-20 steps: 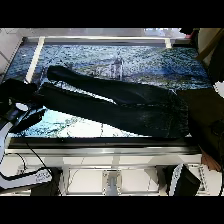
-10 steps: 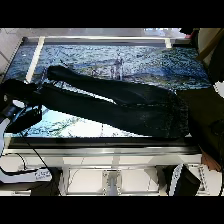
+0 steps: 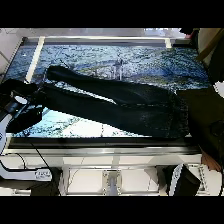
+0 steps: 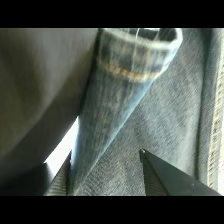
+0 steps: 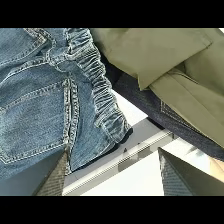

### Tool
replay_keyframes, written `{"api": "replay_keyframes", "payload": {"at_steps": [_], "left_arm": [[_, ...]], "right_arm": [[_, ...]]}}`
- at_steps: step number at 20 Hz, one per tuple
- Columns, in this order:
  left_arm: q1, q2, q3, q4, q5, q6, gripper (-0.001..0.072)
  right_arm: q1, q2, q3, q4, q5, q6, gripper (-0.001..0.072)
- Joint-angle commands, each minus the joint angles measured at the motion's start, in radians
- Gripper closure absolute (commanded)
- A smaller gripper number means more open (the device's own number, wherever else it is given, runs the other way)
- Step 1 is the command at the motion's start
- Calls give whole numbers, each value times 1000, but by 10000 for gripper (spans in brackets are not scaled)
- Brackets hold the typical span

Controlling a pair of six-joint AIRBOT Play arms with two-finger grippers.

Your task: Fold the clothes and pants, and hang the long-sleeved shirts on hangers.

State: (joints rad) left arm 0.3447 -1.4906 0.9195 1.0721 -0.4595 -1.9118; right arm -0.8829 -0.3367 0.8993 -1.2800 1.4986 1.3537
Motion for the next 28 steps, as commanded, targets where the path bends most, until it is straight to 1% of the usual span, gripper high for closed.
{"api": "replay_keyframes", "payload": {"at_steps": [1,4,5,6,7,10,12,14,15,17,18,19,21,22,24,26,28], "left_arm": [[-5,-11,3,0,-47,20,246],[-4,-33,3,-3,0,20,247],[-4,-33,3,-3,12,20,288],[-4,-31,3,-3,21,21,513],[-3,-31,3,-2,26,23,692],[1,-24,3,-2,19,90,693],[2,3,3,-1,8,148,694],[5,43,3,1,-16,192,693],[7,64,3,1,-24,193,694],[8,106,3,1,-27,193,693],[8,121,3,0,-27,205,693],[8,131,3,4,-28,233,693],[8,135,3,5,-35,252,693],[8,135,3,5,-36,252,693],[8,135,3,5,-37,252,694],[8,135,3,4,-44,252,693],[8,135,3,4,-55,252,693]], "right_arm": [[0,0,1,0,2,0,99],[0,0,1,0,3,0,99],[-1,0,1,0,3,0,100],[0,0,1,-1,3,0,100],[-1,0,1,-2,3,0,101],[12,1,-15,-70,26,0,102],[45,0,-101,-131,47,44,124],[51,-16,-258,-69,56,52,125],[51,-34,-347,-36,43,52,125],[51,-84,-470,32,-30,62,122],[48,-130,-441,51,-57,62,114],[47,-163,-426,111,-127,61,114],[47,-244,-421,254,-294,70,114],[47,-305,-421,283,-318,72,114],[48,-438,-422,284,-312,87,68],[47,-546,-422,272,-314,85,68],[47,-599,-422,214,-312,85,68]]}}
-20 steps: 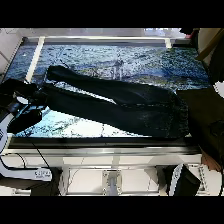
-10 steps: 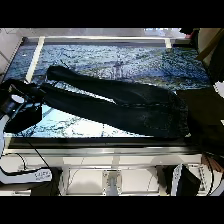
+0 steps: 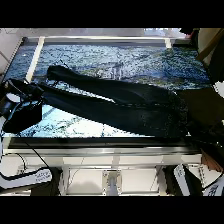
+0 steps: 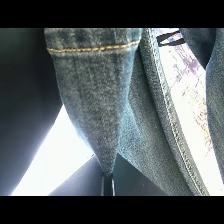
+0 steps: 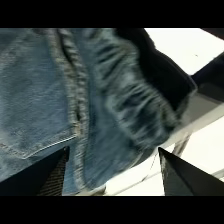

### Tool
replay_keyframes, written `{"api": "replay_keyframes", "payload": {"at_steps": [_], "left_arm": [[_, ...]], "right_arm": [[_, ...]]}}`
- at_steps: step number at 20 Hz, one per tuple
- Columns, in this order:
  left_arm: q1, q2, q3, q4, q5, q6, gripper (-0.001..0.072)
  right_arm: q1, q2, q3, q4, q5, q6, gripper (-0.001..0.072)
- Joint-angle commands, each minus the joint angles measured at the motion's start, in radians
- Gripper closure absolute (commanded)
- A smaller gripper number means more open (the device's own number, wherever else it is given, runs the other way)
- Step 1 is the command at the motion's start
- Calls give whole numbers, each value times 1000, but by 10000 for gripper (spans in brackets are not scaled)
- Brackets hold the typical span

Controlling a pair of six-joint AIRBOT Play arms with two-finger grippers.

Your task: Fold the clothes and pants, and hang the long-sleeved shirts on hangers.

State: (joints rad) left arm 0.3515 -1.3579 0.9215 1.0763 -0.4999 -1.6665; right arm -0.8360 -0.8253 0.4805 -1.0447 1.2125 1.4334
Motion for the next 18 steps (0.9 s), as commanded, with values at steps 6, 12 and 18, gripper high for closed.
{"api": "replay_keyframes", "payload": {"at_steps": [6,12,18], "left_arm": [[0,2,1,0,-18,6,693],[4,5,1,13,-25,7,694],[77,134,-2,238,-324,5,695]], "right_arm": [[10,-117,-9,9,-127,0,88],[97,-193,-8,80,-217,-24,590],[47,-52,87,-192,-65,-47,663]]}}
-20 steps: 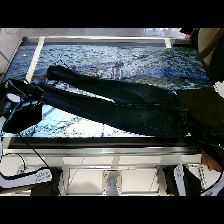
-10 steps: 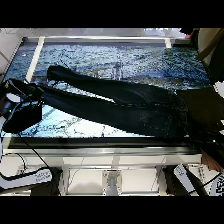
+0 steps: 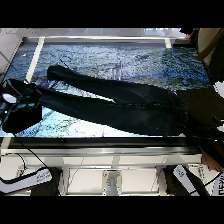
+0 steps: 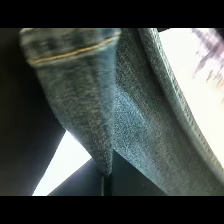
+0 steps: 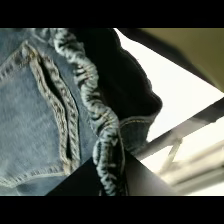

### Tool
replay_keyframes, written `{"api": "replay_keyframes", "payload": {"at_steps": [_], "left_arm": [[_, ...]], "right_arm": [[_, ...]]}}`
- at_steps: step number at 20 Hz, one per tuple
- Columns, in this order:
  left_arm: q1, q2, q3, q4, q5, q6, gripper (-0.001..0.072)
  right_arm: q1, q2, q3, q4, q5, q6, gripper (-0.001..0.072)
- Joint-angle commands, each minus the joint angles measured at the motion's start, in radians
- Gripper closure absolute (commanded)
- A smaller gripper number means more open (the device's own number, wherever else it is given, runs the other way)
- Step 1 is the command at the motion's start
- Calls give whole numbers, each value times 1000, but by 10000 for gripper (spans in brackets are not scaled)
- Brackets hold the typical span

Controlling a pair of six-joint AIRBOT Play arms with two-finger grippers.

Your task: Fold the clothes and pants, and hang the long-sleeved shirts on hangers.

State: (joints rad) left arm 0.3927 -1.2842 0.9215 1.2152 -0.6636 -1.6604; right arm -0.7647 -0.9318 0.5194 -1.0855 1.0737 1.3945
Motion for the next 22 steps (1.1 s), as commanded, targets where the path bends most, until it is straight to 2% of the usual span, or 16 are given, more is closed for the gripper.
{"api": "replay_keyframes", "payload": {"at_steps": [1,5,10,13,15,16,17,18,19,20,21,22], "left_arm": [[52,101,-11,125,-199,-24,695],[72,331,-133,308,-283,-167,695],[71,534,-354,300,-328,-173,695],[72,557,-446,329,-321,-174,695],[72,554,-473,381,-296,-206,695],[72,554,-475,402,-283,-226,694],[72,554,-475,401,-262,-225,694],[72,554,-474,396,-245,-226,637],[72,555,-473,377,-232,-226,401],[72,556,-462,365,-230,-226,56],[72,558,-440,355,-231,-230,7],[72,566,-404,351,-230,-230,5]], "right_arm": [[-60,79,75,-186,100,-10,663],[-173,108,107,-199,124,-118,664],[-173,106,-19,-219,64,-172,663],[-173,106,-49,-251,12,-174,663],[-173,106,-50,-271,6,-174,663],[-173,106,-50,-273,13,-174,646],[-173,106,-50,-273,27,-171,452],[-173,106,-46,-273,44,-154,219],[-173,109,-29,-274,72,-151,183],[-173,111,0,-273,105,-151,183],[-173,111,50,-272,150,-148,183],[-173,111,111,-272,193,-147,184]]}}
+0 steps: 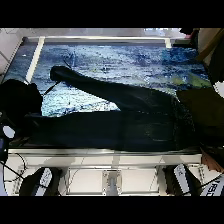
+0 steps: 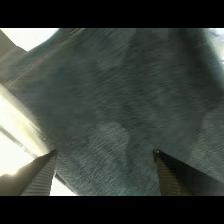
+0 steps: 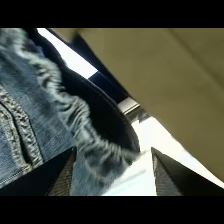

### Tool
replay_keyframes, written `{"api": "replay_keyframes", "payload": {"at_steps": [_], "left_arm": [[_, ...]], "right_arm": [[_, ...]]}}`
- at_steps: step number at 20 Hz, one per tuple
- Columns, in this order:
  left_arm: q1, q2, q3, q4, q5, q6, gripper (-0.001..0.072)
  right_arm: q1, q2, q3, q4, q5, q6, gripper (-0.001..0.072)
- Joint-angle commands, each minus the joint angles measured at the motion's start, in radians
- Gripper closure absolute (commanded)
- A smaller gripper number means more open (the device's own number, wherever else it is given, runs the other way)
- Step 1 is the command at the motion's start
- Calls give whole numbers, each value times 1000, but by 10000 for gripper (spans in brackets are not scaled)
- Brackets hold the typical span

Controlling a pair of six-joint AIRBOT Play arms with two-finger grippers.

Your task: Fold the clothes and pants, and hang the long-sleeved shirts on hangers.

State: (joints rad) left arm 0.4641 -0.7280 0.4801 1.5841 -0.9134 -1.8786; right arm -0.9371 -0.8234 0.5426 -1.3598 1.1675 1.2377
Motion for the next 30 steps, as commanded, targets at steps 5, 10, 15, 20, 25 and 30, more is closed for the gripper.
{"api": "replay_keyframes", "payload": {"at_steps": [5,10,15,20,25,30], "left_arm": [[-2,42,293,-116,226,1,5],[-84,-269,459,-502,320,165,5],[-269,-713,707,-584,353,219,5],[-327,-1010,969,-590,349,117,6],[-293,-1091,989,-597,366,68,6],[-328,-1119,990,-666,487,88,7]], "right_arm": [[0,26,384,106,113,172,184],[207,-38,394,424,-98,135,184],[503,-153,394,412,-190,135,184],[576,-166,394,398,-188,136,184],[576,-166,394,386,-192,136,184],[576,-166,394,386,-192,136,184]]}}
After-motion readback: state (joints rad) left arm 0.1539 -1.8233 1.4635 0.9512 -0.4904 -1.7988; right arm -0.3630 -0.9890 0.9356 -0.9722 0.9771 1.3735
